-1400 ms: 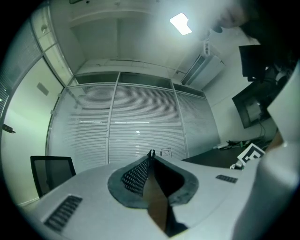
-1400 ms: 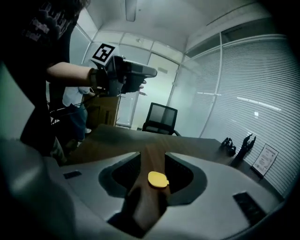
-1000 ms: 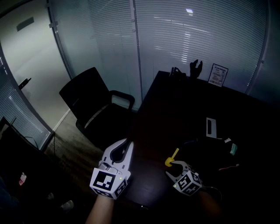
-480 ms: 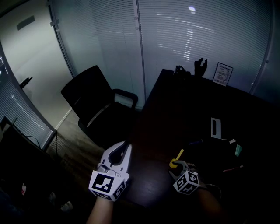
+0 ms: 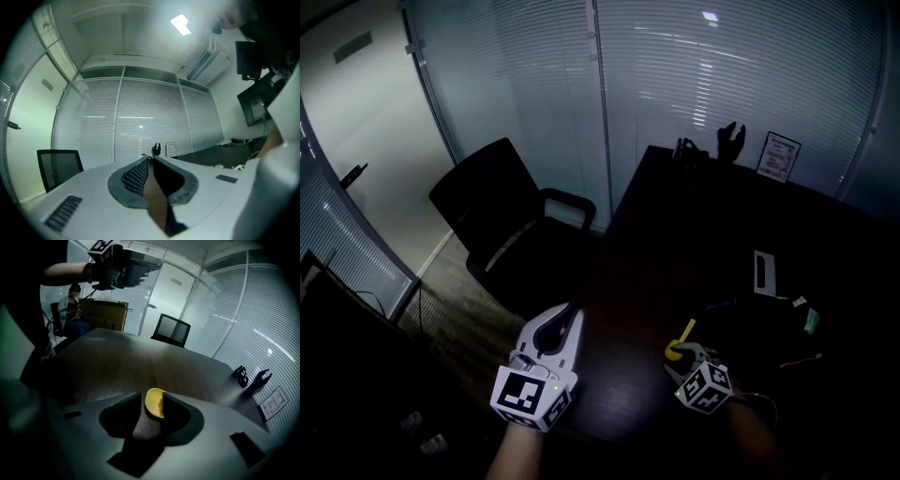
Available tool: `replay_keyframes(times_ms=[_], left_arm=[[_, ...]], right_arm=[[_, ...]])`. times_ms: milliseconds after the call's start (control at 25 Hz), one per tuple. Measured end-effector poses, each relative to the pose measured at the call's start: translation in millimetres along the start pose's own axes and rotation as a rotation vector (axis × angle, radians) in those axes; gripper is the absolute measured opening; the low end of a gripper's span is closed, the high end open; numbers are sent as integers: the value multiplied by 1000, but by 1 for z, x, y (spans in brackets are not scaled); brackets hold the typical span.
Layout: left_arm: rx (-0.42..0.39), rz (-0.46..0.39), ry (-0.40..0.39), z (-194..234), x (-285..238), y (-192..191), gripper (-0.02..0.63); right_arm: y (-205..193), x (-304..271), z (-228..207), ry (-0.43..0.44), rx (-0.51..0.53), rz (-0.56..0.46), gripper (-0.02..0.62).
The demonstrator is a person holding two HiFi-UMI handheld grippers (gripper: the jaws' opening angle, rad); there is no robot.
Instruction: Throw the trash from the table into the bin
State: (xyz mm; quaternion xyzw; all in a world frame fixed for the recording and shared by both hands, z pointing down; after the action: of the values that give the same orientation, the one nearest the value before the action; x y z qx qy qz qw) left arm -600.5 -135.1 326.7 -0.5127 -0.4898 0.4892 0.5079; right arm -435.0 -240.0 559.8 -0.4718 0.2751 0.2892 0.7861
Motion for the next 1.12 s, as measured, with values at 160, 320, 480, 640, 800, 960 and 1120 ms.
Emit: replay_keyframes(times_ms=[160,320,480,640,800,960,1120], left_arm=[[1,-1,-8,1,0,-4,20],[2,-5,-17,-1,-1,-8,20],[2,1,-17,-3,-2,-5,20],[2,1,-14,-4,-2,-5,20],[0,2,-10,-5,-3,-4,20],[-3,-7,-16,-4,-3,-8,20],[-4,-8,-15,-5,-3,-4,20]], right_arm=[[0,-1,5,25,10,-9,95],[-1,-2,5,10,16,-5,71],[-4,1,-3,-23,14,4,44],[-5,1,-2,-31,32,5,37],[-4,4,-3,-57,45,-8,28],[6,14,-12,-109,7,-58,20],[20,27,-23,-146,-40,-102,15]])
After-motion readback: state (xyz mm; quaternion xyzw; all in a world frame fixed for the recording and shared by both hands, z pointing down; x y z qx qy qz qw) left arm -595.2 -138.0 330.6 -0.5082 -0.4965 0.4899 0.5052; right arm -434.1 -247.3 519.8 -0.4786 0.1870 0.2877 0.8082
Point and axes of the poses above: the fingertips, and each gripper's own axes: x backward along the fingers, z to its left, y out of its top, the point moved 3 cm from there along x, backward along the fingers, and after that the axes turned 6 degrees about -y, right-handed, at the moved point
